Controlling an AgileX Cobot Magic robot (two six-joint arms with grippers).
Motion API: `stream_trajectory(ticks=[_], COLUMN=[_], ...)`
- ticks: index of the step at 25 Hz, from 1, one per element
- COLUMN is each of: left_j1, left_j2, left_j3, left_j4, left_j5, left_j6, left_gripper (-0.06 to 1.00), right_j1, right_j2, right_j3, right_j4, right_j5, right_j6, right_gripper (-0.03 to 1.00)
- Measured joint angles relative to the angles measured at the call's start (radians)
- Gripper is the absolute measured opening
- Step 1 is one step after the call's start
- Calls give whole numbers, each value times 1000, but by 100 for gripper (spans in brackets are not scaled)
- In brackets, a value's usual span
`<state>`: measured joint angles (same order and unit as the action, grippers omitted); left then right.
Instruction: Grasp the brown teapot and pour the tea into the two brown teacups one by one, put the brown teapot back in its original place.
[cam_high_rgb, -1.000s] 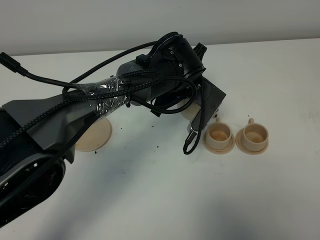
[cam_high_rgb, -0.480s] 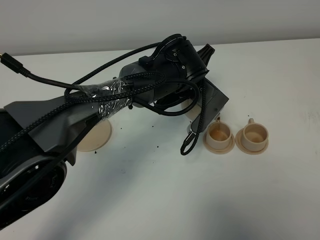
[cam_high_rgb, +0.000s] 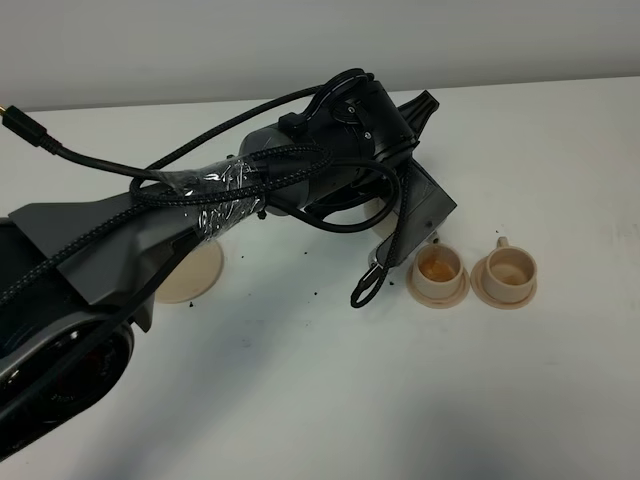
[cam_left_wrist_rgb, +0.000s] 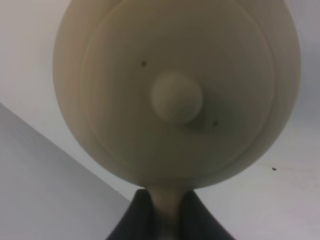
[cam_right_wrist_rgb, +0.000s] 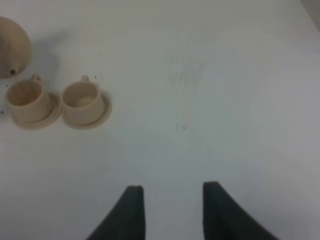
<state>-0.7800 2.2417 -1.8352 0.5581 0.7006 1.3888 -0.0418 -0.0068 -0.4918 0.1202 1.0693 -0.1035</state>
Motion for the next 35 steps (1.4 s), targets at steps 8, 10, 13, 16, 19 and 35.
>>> stream_trajectory(ticks=[8, 10, 13, 16, 19, 35], left_j1=[-2, -2, -2, -2, -2, -2], left_j2=[0, 0, 0, 0, 0, 0], left_j3=[0, 0, 0, 0, 0, 0], left_j4=[0, 1, 1, 3, 3, 3], left_j5=[-11, -12, -12, -14, -18, -35], left_j6=[55, 59, 62, 84, 107, 183], left_gripper=[15, 15, 15, 15, 15, 15], right_j1=[0, 0, 0, 0, 0, 0], right_j2=[0, 0, 0, 0, 0, 0], right_j3=[0, 0, 0, 0, 0, 0], right_j4=[0, 0, 0, 0, 0, 0], right_j5=[0, 0, 0, 0, 0, 0], right_j6=[0, 0, 0, 0, 0, 0], right_gripper=[31, 31, 31, 31, 31, 31])
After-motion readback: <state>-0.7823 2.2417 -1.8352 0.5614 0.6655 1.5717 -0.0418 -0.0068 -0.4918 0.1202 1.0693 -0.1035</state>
